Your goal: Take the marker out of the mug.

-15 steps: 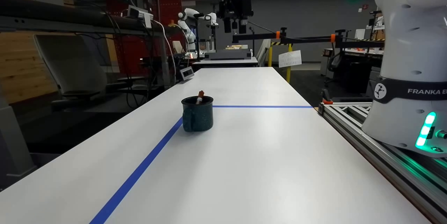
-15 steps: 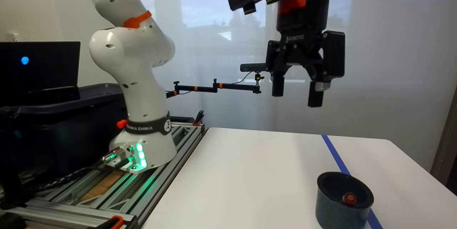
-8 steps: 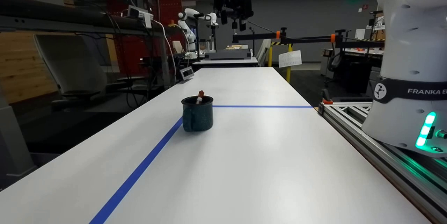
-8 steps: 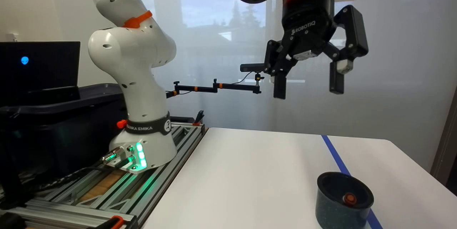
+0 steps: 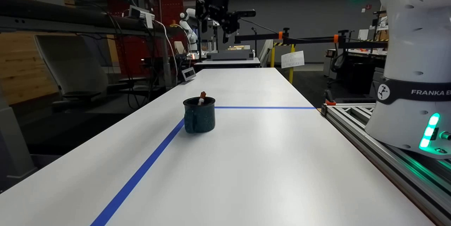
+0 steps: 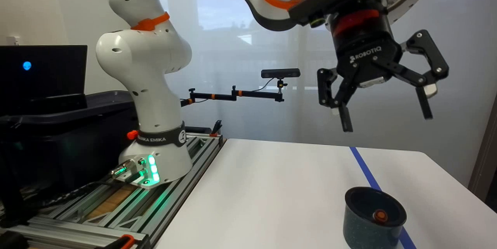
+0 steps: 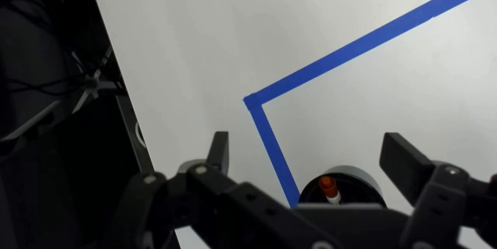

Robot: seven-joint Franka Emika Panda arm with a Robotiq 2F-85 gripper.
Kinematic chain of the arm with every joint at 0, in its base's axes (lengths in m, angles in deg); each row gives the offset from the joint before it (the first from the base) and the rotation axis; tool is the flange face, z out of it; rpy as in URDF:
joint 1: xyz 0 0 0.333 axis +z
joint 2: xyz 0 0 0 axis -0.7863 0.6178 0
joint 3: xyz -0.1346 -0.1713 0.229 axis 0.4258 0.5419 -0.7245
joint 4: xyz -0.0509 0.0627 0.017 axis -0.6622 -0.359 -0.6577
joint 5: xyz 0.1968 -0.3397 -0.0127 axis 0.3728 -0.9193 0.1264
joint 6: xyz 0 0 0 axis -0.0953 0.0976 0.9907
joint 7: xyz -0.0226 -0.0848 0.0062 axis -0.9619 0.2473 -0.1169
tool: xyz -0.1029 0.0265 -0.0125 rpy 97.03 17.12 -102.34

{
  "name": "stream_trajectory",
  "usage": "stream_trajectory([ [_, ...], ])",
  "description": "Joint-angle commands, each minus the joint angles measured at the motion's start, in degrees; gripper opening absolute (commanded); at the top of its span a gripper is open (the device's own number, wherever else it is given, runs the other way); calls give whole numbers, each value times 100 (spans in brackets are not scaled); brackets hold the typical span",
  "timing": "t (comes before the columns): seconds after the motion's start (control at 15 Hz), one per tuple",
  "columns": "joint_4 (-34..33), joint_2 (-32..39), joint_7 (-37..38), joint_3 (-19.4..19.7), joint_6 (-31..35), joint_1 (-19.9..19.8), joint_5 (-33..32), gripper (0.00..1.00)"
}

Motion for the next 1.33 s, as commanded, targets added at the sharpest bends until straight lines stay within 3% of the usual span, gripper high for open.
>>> stream_trajectory([
  [0.0, -165, 682, -454, 107, 781, 89, 224, 100],
  [0.6, -532, 1723, -901, -310, 770, 83, 502, 100],
  [1.2, -1037, 2564, -723, -517, 635, 121, 316, 100],
  [1.27, -1089, 2657, -718, -527, 597, 121, 330, 86],
])
